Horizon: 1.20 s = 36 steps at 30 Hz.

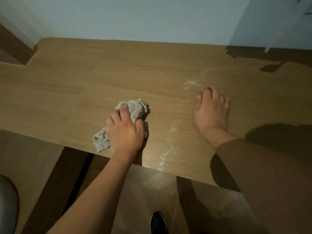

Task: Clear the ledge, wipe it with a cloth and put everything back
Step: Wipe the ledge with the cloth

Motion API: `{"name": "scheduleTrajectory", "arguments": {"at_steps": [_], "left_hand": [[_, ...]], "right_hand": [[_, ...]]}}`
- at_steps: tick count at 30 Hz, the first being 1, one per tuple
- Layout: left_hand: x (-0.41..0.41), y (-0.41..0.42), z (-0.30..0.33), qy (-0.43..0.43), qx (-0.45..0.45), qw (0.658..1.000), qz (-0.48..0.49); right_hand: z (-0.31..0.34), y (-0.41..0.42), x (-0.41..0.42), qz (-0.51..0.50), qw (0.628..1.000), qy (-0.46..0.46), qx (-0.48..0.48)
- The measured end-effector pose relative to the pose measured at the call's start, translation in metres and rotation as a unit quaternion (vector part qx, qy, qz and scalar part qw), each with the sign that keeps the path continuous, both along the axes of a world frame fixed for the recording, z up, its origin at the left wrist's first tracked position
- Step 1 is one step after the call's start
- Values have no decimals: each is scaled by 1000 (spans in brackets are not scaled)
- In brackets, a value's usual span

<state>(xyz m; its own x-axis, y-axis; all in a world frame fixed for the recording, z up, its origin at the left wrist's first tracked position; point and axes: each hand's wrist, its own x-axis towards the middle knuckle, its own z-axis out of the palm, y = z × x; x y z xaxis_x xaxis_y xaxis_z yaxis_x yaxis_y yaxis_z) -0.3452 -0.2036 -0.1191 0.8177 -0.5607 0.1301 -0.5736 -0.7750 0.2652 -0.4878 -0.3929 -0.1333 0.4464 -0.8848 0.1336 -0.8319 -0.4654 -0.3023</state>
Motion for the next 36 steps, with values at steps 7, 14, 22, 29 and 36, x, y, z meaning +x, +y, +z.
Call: {"name": "scheduleTrajectory", "arguments": {"at_steps": [7, 14, 22, 29, 36], "left_hand": [[-1, 1, 1, -14, 7, 1000, 6], [-1, 1, 5, 0, 10, 1000, 10], [-19, 7, 2, 0, -10, 1000, 4], [-172, -8, -2, 31, -42, 998, -34], [-127, -9, 25, 88, -138, 986, -43]], "right_hand": [[18, 3, -21, 30, 996, -69, 53], [26, -18, -110, 68, 996, 60, 12], [3, -28, -111, 30, 999, 9, -16], [4, -26, -112, 30, 999, -15, -10], [5, -25, -112, 27, 999, -37, -10]]}}
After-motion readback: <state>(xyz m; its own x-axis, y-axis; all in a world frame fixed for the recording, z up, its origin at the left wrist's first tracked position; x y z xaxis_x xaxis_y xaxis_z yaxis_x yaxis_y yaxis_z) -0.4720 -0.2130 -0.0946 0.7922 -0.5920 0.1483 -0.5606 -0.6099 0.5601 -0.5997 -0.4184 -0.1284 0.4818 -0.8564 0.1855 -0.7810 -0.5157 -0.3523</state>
